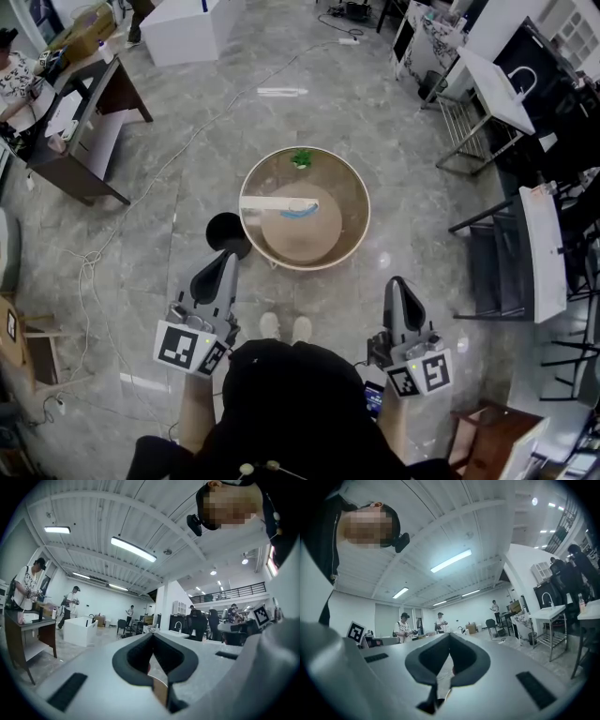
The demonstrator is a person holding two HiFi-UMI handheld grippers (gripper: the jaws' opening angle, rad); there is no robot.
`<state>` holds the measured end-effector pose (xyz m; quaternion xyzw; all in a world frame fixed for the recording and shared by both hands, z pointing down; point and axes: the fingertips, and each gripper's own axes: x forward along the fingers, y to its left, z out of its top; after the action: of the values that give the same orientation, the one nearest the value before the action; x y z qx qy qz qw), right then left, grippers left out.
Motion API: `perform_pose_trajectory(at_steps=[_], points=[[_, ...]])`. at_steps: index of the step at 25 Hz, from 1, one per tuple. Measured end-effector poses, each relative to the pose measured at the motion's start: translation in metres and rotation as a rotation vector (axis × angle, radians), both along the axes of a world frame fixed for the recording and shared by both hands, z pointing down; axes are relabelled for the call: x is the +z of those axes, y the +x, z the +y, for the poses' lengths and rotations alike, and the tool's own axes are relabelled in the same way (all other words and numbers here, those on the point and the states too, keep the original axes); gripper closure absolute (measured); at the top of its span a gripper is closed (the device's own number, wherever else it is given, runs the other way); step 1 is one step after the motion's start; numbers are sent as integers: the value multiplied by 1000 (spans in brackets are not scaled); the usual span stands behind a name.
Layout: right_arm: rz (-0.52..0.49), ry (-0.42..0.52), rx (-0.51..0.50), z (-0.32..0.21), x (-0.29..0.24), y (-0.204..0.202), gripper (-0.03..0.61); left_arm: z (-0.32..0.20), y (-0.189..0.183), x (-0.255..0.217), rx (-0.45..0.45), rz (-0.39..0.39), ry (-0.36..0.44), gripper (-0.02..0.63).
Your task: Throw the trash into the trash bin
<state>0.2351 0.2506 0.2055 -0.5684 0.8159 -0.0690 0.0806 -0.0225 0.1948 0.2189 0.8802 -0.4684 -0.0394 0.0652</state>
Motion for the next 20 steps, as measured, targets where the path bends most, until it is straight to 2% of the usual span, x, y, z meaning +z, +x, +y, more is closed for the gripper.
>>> perform_pose_trajectory(at_steps=[3, 5, 6, 8, 11, 13, 20], points=[[-11, 0, -21, -3, 2, -9, 577, 3, -1, -5, 29, 35, 14, 606], [-19, -5, -17, -5, 6, -14, 578, 4, -7, -5, 44, 63, 1, 521], [-21, -10, -14, -6, 9, -16, 578, 4, -11, -3, 49, 66, -6, 503], [-17, -31, -19, -7, 17, -24, 573, 5, -20, 2, 51, 55, -9, 503], [5, -71, -46, -10, 30, -39, 487, 2, -29, 14, 61, 51, -24, 503], [41, -89, -54, -10, 39, -48, 461, -3, -33, 24, 73, 59, -42, 503], [120, -243, -67, -27, 99, -60, 437, -11, -27, 56, 117, -13, -87, 503]])
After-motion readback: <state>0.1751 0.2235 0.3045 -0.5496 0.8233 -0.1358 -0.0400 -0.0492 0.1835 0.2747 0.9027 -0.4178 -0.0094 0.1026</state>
